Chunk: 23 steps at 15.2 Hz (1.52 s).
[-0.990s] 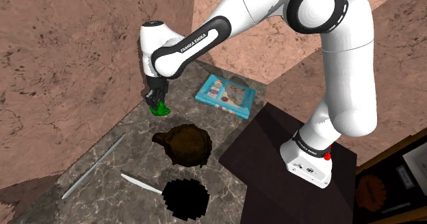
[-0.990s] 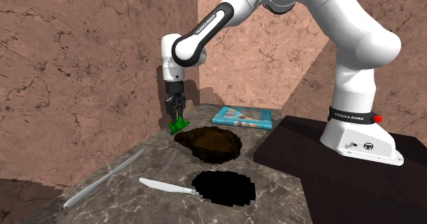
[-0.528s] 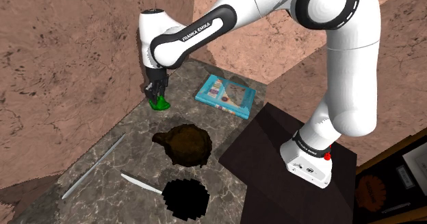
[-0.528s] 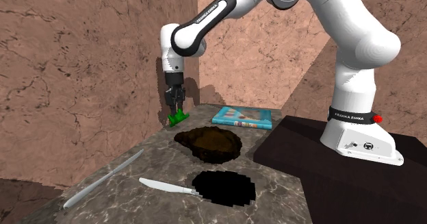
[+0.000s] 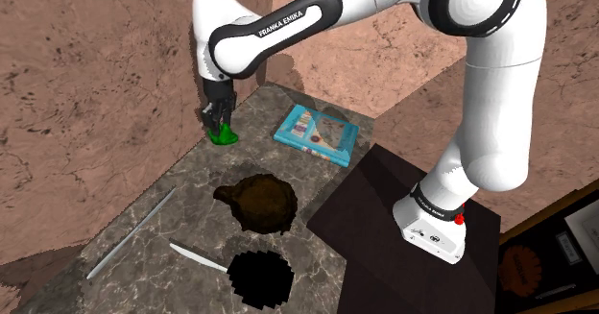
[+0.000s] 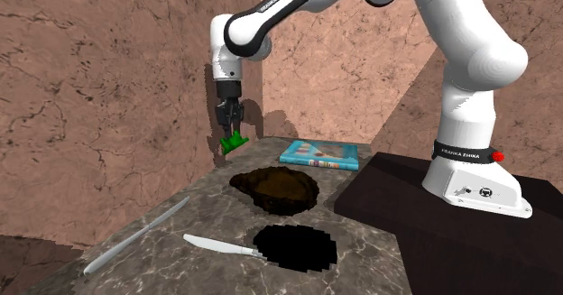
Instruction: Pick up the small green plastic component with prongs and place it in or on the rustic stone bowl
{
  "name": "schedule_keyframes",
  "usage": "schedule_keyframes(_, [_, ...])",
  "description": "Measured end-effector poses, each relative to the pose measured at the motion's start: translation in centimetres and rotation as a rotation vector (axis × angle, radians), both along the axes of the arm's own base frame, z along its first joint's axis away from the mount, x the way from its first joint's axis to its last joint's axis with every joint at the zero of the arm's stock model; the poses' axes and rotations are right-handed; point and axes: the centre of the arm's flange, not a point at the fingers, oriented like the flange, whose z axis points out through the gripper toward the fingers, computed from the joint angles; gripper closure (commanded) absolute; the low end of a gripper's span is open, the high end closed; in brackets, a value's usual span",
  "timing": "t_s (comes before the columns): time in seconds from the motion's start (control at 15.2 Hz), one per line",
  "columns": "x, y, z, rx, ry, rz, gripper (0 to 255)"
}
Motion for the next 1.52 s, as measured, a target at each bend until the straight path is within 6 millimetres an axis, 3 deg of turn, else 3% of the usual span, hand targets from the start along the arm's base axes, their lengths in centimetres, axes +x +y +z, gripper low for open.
schedule_keyframes(0.46, [0.0,0.1,3.5,0.000,0.000,0.000,255])
schedule_keyframes(0.53, [-0.7,0.1,3.6,0.000,0.000,0.000,255])
schedule_keyframes(0.73, [-3.5,0.8,4.2,0.000,0.000,0.001,255])
schedule_keyframes(1.52, [-19.7,4.0,5.4,0.000,0.001,0.002,255])
